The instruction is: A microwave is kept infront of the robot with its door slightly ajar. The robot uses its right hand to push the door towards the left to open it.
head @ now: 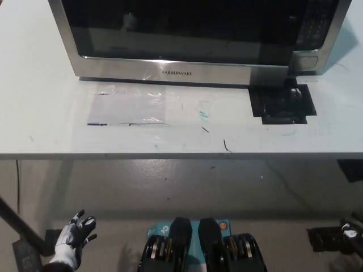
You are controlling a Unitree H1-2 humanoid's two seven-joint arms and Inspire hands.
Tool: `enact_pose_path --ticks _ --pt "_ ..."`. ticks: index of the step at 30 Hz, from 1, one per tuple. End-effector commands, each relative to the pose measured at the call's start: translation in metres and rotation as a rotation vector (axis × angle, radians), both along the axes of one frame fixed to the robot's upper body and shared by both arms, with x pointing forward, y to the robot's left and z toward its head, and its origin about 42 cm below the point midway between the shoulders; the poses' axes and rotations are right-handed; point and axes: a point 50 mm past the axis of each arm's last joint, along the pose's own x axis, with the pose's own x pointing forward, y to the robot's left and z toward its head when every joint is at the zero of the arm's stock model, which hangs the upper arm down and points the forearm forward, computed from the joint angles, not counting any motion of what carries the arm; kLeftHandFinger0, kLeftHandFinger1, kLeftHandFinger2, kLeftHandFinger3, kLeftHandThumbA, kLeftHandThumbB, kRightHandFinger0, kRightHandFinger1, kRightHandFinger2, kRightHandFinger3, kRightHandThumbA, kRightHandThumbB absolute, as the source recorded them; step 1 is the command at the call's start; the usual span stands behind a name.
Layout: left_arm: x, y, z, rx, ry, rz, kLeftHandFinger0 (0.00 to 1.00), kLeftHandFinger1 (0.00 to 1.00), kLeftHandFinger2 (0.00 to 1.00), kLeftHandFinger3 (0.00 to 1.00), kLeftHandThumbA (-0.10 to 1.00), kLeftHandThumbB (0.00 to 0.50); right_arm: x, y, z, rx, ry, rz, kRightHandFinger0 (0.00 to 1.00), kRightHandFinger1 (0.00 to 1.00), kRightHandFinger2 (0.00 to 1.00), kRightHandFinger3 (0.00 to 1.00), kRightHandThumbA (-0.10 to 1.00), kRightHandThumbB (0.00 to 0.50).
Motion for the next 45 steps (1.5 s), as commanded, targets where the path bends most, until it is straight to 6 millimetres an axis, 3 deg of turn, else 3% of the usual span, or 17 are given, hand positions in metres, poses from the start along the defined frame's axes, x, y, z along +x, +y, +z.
enact_pose_path --ticks 1,4,6,8,9,13,17,22,25,27,29,32,36,37,40,42,45 --pt "0.008 0.010 0.010 0.000 -0.057 0.024 0.94 0.91 0.93 1.00 0.32 0.095 -0.015 -0.011 0.035 -0.046 -0.059 0.087 0.52 0.61 0.68 0.84 0.75 0.252" --pt "0.007 0.012 0.010 0.008 -0.060 0.025 0.94 0.91 0.93 1.00 0.31 0.107 -0.037 -0.018 0.058 -0.086 -0.096 0.139 0.56 0.66 0.74 0.89 0.79 0.236" --pt "0.008 0.012 0.009 0.004 -0.048 0.037 0.95 0.90 0.90 1.00 0.29 0.114 -0.047 -0.023 0.071 -0.098 -0.124 0.135 0.57 0.67 0.75 0.90 0.80 0.253" --pt "0.007 0.011 0.009 0.005 -0.047 0.039 0.95 0.90 0.88 0.98 0.28 0.107 -0.053 -0.026 0.081 -0.100 -0.152 0.129 0.57 0.67 0.75 0.92 0.79 0.242" --pt "0.007 0.010 0.009 0.013 -0.050 0.033 0.97 0.91 0.88 0.95 0.29 0.091 -0.057 -0.027 0.098 -0.110 -0.191 0.116 0.58 0.68 0.76 0.91 0.76 0.217" --pt "0.007 0.009 0.009 0.014 -0.053 0.030 0.98 0.91 0.88 0.96 0.31 0.104 -0.057 -0.023 0.124 -0.147 -0.267 0.123 0.56 0.68 0.75 0.92 0.75 0.207" --pt "0.006 0.010 0.011 0.010 -0.055 0.029 0.95 0.89 0.87 0.96 0.31 0.087 -0.050 -0.012 0.166 -0.216 -0.391 0.147 0.55 0.67 0.73 0.90 0.75 0.171" --pt "-0.001 0.016 0.006 0.013 -0.050 0.035 0.99 0.92 0.90 0.97 0.31 0.083 -0.023 -0.002 0.216 -0.280 -0.545 0.191 0.52 0.66 0.71 0.88 0.79 0.185" --pt "-0.001 0.016 0.005 0.030 -0.047 0.028 0.98 0.91 0.89 0.96 0.31 0.073 -0.011 0.000 0.234 -0.299 -0.598 0.199 0.52 0.67 0.72 0.89 0.78 0.180" --pt "-0.001 0.014 0.005 0.008 -0.050 0.038 0.99 0.89 0.87 0.95 0.28 0.073 0.010 0.004 0.257 -0.287 -0.652 0.210 0.53 0.67 0.70 0.88 0.78 0.231" --pt "0.000 0.014 0.004 -0.005 -0.040 0.049 1.00 0.92 0.88 0.94 0.27 0.083 0.021 0.006 0.266 -0.309 -0.678 0.222 0.53 0.65 0.69 0.88 0.80 0.221" --pt "-0.001 0.015 0.006 -0.001 -0.049 0.039 1.00 0.92 0.93 0.97 0.28 0.076 0.054 0.017 0.291 -0.309 -0.736 0.259 0.48 0.62 0.66 0.85 0.82 0.217" --pt "-0.001 0.017 0.005 0.000 -0.051 0.033 0.93 0.92 0.95 1.00 0.30 0.067 0.080 0.024 0.309 -0.301 -0.785 0.290 0.50 0.66 0.69 0.90 0.85 0.202" --pt "-0.001 0.017 0.005 0.000 -0.051 0.033 0.92 0.91 0.94 1.00 0.30 0.078 0.087 0.025 0.314 -0.303 -0.788 0.290 0.50 0.66 0.69 0.90 0.86 0.226" --pt "-0.004 0.016 0.002 0.021 -0.042 0.020 0.96 0.92 0.94 1.00 0.32 0.067 0.118 0.030 0.329 -0.269 -0.790 0.297 0.48 0.66 0.70 0.90 0.89 0.221" --pt "-0.005 0.016 0.001 0.010 -0.033 0.032 0.98 0.92 0.94 1.00 0.33 0.088 0.131 0.033 0.335 -0.268 -0.792 0.307 0.48 0.67 0.70 0.91 0.91 0.215" --pt "-0.005 0.016 0.002 0.007 -0.030 0.037 0.98 0.91 0.92 1.00 0.31 0.108 0.152 0.036 0.344 -0.277 -0.787 0.337 0.59 0.77 0.78 0.98 0.99 0.223"
